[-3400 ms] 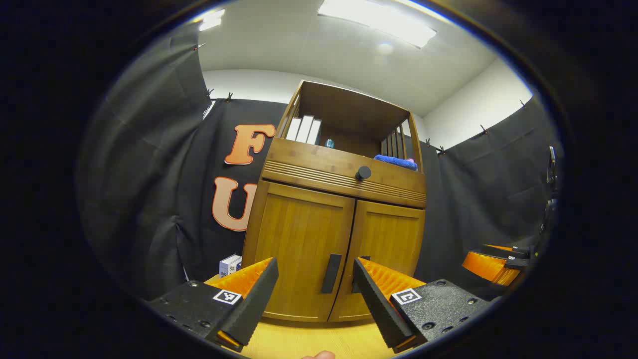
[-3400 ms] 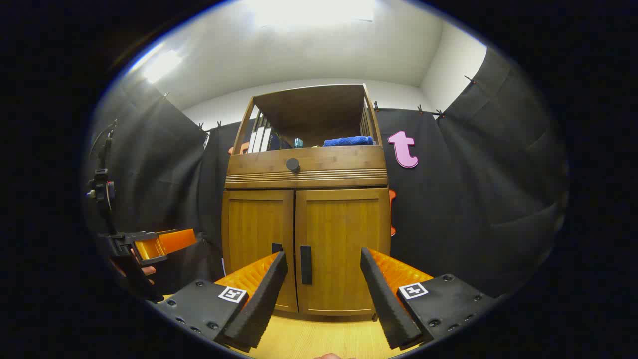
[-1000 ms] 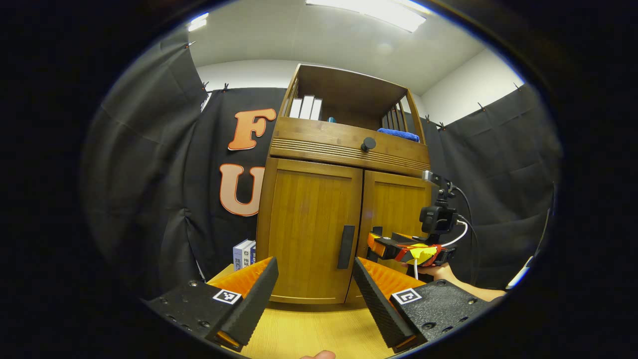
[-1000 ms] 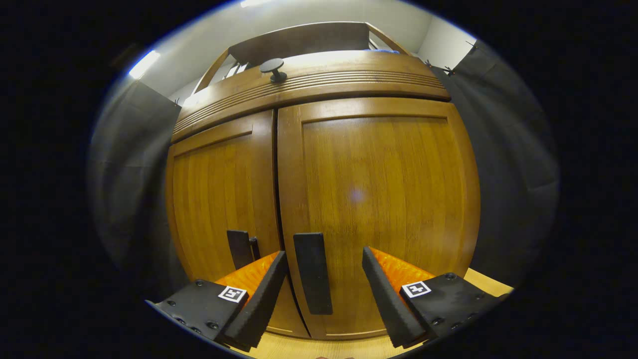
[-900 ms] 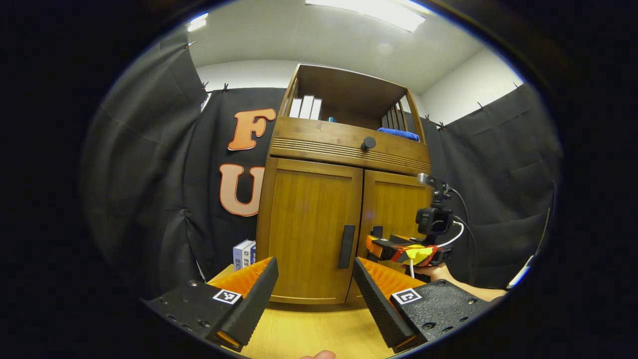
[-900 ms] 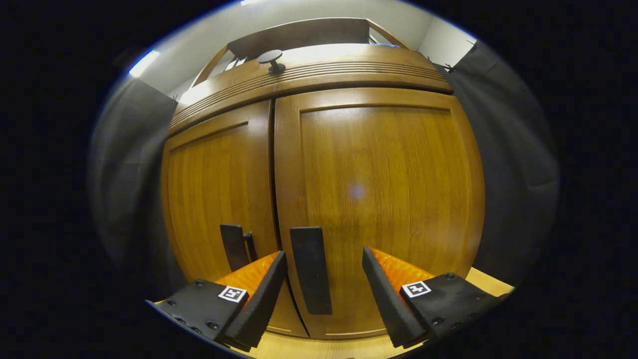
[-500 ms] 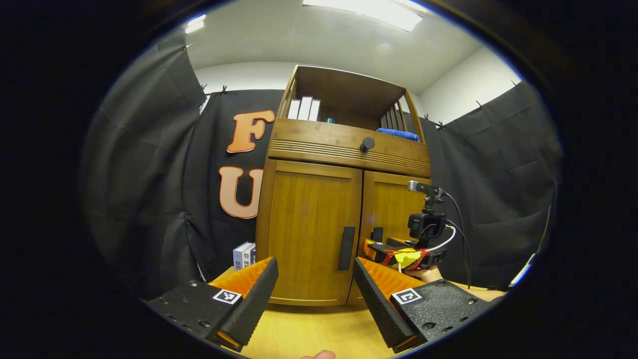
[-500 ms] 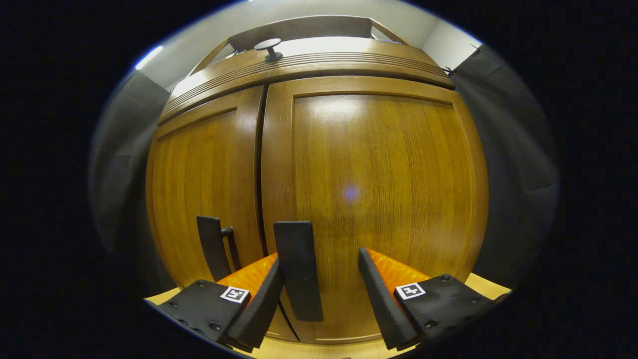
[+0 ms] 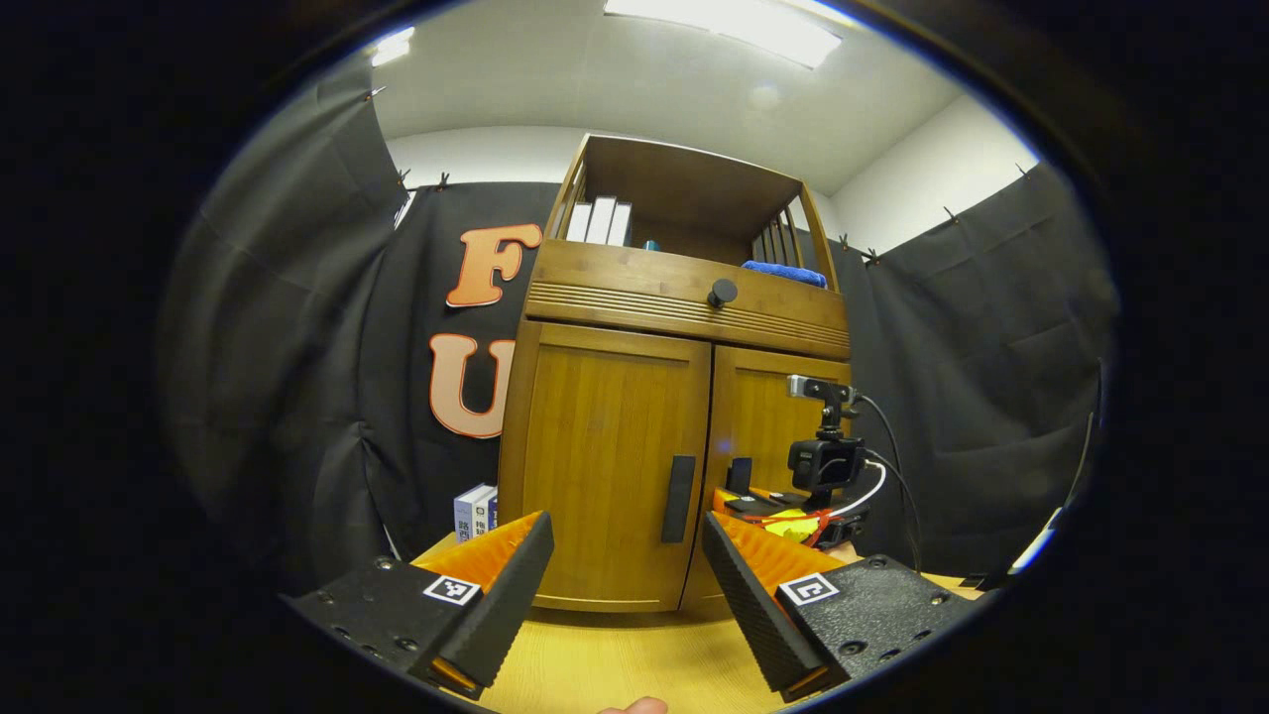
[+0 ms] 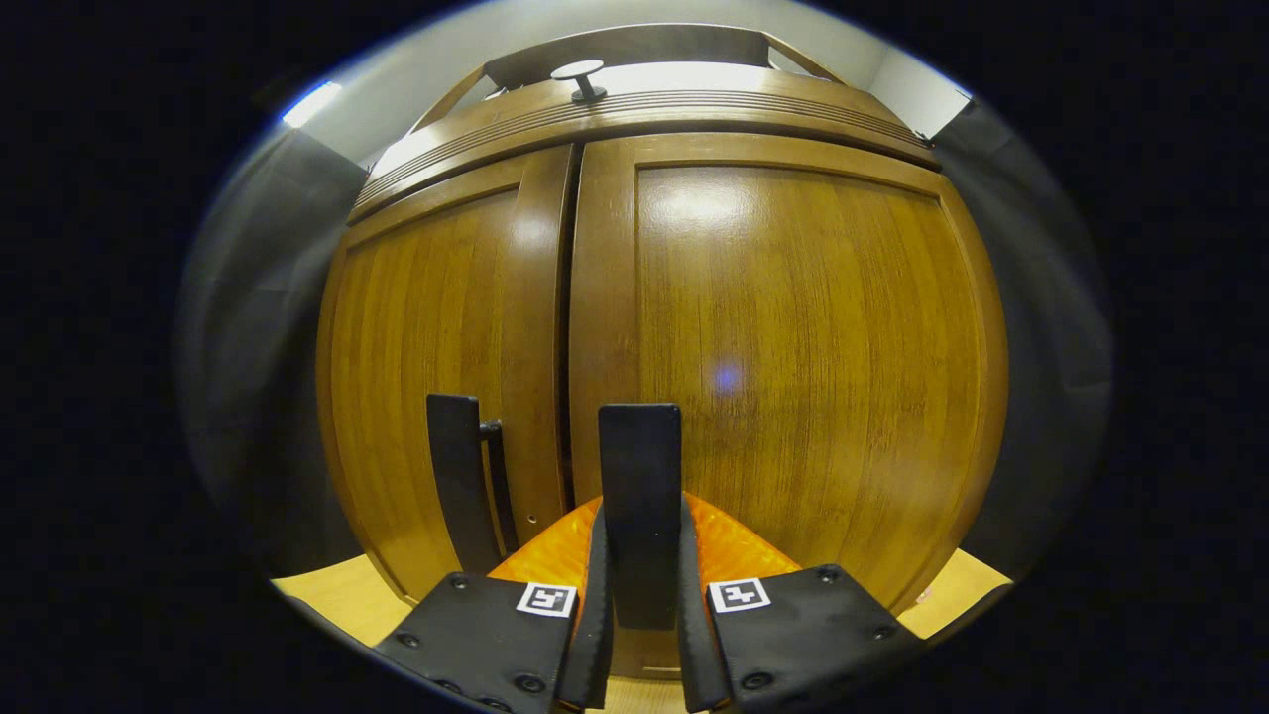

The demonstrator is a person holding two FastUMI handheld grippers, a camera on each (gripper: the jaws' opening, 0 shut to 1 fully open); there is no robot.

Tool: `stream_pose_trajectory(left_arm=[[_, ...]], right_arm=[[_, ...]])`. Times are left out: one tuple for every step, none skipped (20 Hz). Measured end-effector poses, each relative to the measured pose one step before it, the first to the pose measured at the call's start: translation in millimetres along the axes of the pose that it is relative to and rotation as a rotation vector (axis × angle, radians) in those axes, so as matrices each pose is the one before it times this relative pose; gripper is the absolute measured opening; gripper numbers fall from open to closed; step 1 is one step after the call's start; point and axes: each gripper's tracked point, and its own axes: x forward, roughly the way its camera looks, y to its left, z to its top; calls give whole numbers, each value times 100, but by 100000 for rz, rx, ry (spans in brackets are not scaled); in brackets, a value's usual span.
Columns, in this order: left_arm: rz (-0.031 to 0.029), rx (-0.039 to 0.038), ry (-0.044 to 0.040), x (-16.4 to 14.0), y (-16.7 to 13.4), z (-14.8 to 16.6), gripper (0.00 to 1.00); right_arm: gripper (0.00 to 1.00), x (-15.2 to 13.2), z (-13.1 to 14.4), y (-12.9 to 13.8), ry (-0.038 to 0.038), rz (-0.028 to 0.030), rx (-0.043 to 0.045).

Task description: Open the right door of the double-door shoe cabinet with the right hand, and open the left door with the left hand.

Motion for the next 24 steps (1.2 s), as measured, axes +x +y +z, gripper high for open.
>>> stream_pose_trajectory(left_arm=[[-354, -159, -353, -105, -257, 84, 92], [-710, -375, 11, -161, -220, -45, 92], [-543, -106, 146, -47, -151, -60, 95], [83, 372, 352, -52, 44, -47, 92], [279, 771, 491, -81, 148, -85, 95], [343, 695, 231, 39, 137, 40, 95], [267, 487, -86, 120, 148, -22, 95], [170, 197, -319, 7, 61, 81, 95], [13, -260, -319, 9, 35, -11, 92], [-324, -741, -322, 42, -64, -65, 95], [-340, -1010, 108, 42, -79, -172, 95], [-550, -1139, 448, 49, -113, -271, 94], [-1080, -1289, 313, 58, -179, -199, 92], [-800, -677, 894, 18, -84, -259, 94], [231, 136, 852, 21, 221, -295, 94], [703, 444, 155, 0, 329, -16, 92], [895, 322, -209, 91, 301, 8, 95], [680, 198, -551, -53, 166, 68, 95], [181, 217, -318, 110, -78, -143, 95], [-589, -7, -343, 82, -279, -28, 92], [-1272, -373, -281, 97, -546, -44, 92], [-1479, -672, 113, 28, -538, -122, 94], [-1455, -736, 190, 75, -452, -162, 95], [-1377, -412, 191, -17, -451, -135, 94]], right_arm=[[42, 24, -582, 19, 683, -683, -1854], [42, -63, -740, -120, 1022, -206, -1433], [30, -222, -674, 8, 425, 588, -161], [36, -520, -500, -44, 161, 1292, 1269], [41, -1143, -380, -126, -1852, 2242, 1965], [34, -1118, 297, 77, -1006, 1326, 2074], [27, -1025, -16, 79, -23, 2170, -311], [28, -1077, 179, -123, -258, 2092, -98], [28, -1071, 59, 35, -651, 1380, 949], [23, -1476, -71, -206, 259, 1757, 785], [24, -1291, 106, -277, -241, 1513, 331], [28, -1173, 160, -224, -98, 1338, 157], [27, -1329, 85, -362, -539, 1054, 2], [28, -1134, 53, -320, 146, 1053, -204], [24, -843, 196, -212, 127, 905, -265], [23, -1105, 78, -486, 161, 391, 58], [27, -1213, 89, -617, 360, -221, -129], [27, -1156, 175, -627, 67, -819, -387], [31, -1507, 118, -610, -509, -1203, -884], [23, -1061, 167, -659, -847, -1934, -951], [22, -996, 207, -860, -407, -2479, -1059], [22, -848, 99, -841, -214, -2715, -1142], [27, -725, 106, -873, -266, -2624, -1016], [26, -664, 45, -904, -284, -2370, -1136]])
